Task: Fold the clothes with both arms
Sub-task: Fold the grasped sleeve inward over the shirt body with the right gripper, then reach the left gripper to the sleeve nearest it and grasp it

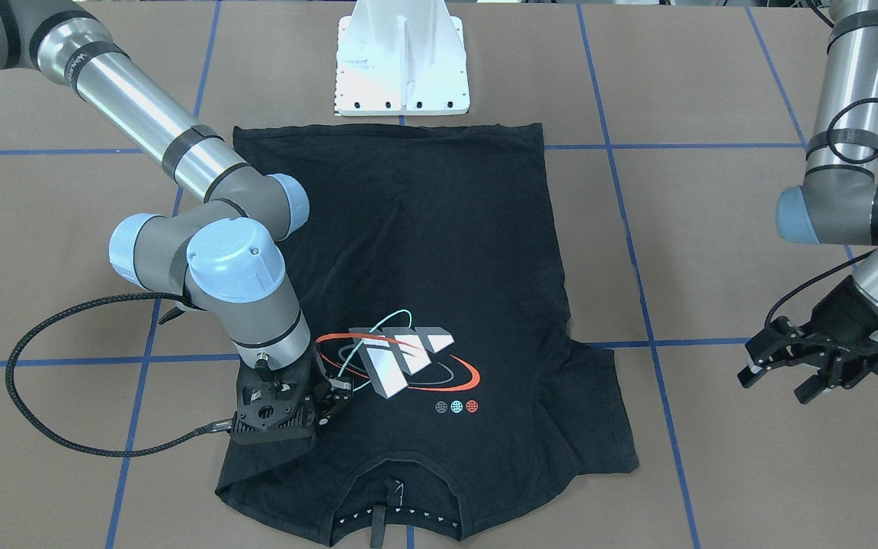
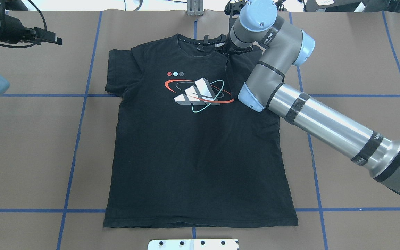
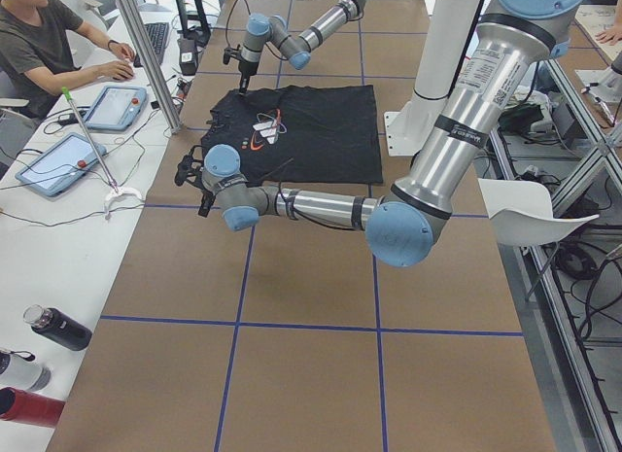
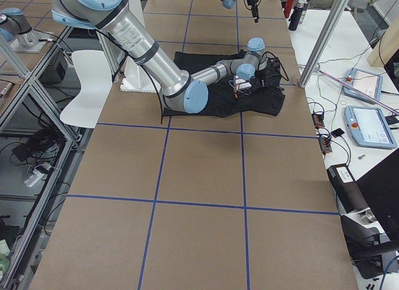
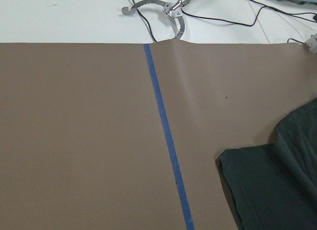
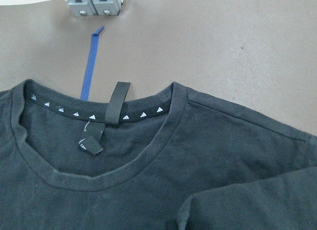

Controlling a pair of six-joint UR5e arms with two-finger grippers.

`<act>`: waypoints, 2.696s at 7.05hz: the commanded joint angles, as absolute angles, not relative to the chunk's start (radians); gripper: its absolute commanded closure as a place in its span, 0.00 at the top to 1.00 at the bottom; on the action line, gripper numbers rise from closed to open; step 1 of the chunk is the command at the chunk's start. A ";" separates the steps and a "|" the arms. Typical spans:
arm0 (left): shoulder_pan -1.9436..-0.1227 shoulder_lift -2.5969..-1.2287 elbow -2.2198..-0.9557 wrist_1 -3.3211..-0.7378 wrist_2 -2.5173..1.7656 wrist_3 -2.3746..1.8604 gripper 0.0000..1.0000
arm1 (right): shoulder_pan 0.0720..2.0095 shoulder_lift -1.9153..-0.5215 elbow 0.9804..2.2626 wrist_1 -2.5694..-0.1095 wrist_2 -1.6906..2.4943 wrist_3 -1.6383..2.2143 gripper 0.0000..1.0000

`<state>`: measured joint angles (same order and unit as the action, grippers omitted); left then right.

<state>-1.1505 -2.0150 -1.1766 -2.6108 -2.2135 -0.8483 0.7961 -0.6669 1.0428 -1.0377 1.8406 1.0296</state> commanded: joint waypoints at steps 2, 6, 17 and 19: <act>-1.149 -2.028 -1.177 -2.612 -2.212 -0.868 1.00 | 0.801 -0.669 1.074 -1.039 1.858 1.060 1.00; -1.097 -2.094 -1.157 -2.614 -2.142 -1.000 1.00 | 0.870 -0.773 1.293 -1.133 2.014 1.060 1.00; -0.885 -2.301 -0.833 -2.669 -1.729 -1.083 0.75 | 0.908 -0.922 1.517 -1.192 2.080 1.058 1.00; -0.861 -2.299 -0.836 -2.669 -1.729 -1.083 0.65 | 0.908 -0.919 1.513 -1.192 2.080 1.058 1.00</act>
<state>-0.8749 -2.3001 -0.8364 -2.6689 -1.7298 -1.0830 0.9082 -0.9209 1.5148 -1.1917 2.0801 1.0585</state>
